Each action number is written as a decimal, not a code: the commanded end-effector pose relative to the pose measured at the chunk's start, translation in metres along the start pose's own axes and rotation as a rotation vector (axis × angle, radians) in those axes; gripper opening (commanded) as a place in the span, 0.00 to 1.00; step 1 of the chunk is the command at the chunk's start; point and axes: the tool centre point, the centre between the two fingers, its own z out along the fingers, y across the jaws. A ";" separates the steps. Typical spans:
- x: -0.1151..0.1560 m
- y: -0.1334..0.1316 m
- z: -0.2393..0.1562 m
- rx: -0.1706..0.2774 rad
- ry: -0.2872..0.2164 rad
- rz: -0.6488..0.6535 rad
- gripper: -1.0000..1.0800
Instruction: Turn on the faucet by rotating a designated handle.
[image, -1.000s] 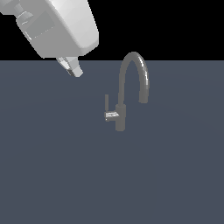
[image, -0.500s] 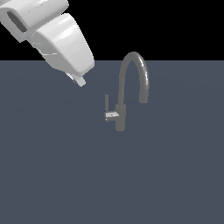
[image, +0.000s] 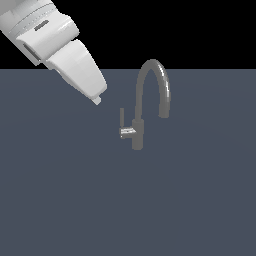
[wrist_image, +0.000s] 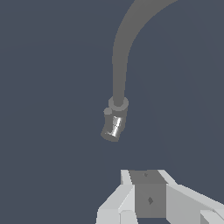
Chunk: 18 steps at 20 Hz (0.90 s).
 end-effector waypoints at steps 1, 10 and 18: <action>0.000 -0.004 0.005 -0.005 0.011 0.018 0.00; 0.003 -0.016 0.024 -0.026 0.049 0.080 0.00; 0.008 -0.027 0.045 -0.051 0.089 0.144 0.00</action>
